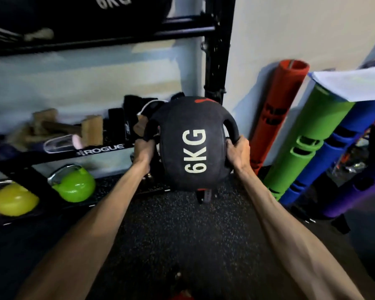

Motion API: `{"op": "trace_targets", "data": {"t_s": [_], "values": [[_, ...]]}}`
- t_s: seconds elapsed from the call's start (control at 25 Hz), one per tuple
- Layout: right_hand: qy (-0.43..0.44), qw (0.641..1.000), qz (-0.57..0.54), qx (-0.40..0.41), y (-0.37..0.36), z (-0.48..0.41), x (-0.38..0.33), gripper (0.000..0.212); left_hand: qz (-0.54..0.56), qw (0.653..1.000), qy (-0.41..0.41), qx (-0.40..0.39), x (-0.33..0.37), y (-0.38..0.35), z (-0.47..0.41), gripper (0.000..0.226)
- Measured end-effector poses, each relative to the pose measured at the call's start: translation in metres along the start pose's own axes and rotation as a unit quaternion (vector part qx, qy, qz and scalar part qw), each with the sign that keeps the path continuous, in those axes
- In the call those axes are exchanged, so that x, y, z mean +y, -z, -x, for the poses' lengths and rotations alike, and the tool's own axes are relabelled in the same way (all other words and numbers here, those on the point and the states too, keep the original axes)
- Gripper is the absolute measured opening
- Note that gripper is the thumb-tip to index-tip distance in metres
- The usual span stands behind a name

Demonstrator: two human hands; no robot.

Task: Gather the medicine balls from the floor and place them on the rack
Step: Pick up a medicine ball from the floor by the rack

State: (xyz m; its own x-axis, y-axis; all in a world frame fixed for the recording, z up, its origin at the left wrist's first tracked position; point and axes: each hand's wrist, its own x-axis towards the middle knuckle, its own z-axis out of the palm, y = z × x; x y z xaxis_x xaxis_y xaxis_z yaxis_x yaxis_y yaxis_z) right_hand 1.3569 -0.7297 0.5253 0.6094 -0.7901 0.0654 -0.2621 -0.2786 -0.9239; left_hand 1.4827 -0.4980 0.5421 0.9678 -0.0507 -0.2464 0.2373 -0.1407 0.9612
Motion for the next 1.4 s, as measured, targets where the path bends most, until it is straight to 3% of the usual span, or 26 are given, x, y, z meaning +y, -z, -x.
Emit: {"op": "trace_targets", "data": {"t_s": [0.08,0.16,0.36,0.48,0.68,0.8,0.92,1.2,1.4], "values": [[0.039,0.999,-0.028,-0.008,0.004,-0.001,-0.038,0.018,0.021,0.998,-0.042,0.029,0.036,0.018,0.020,0.028],[0.093,0.995,-0.043,-0.017,0.008,-0.001,-0.081,0.017,0.034,0.994,-0.087,0.058,0.073,0.036,0.050,0.013],[0.207,0.972,-0.105,-0.032,0.015,0.003,-0.182,0.022,0.047,0.978,-0.157,0.127,0.155,0.083,0.106,0.015],[0.264,0.950,-0.164,-0.032,0.017,0.005,-0.246,0.029,0.045,0.957,-0.230,0.173,0.213,0.115,0.130,0.014],[0.353,0.904,-0.234,-0.054,0.030,0.012,-0.362,0.008,0.056,0.913,-0.348,0.207,0.306,0.167,0.159,0.016],[0.398,0.879,-0.259,-0.041,0.032,0.011,-0.432,0.015,0.074,0.886,-0.394,0.232,0.362,0.190,0.167,0.028],[0.436,0.855,-0.280,-0.020,0.026,0.010,-0.494,0.007,0.074,0.857,-0.438,0.260,0.412,0.216,0.156,0.029],[0.497,0.817,-0.289,0.055,-0.026,-0.010,-0.616,0.008,0.119,0.808,-0.547,0.182,0.509,0.284,0.081,0.035],[0.522,0.785,-0.318,0.101,-0.066,-0.035,-0.682,0.009,0.088,0.779,-0.575,0.234,0.586,0.312,0.026,0.040]]}}
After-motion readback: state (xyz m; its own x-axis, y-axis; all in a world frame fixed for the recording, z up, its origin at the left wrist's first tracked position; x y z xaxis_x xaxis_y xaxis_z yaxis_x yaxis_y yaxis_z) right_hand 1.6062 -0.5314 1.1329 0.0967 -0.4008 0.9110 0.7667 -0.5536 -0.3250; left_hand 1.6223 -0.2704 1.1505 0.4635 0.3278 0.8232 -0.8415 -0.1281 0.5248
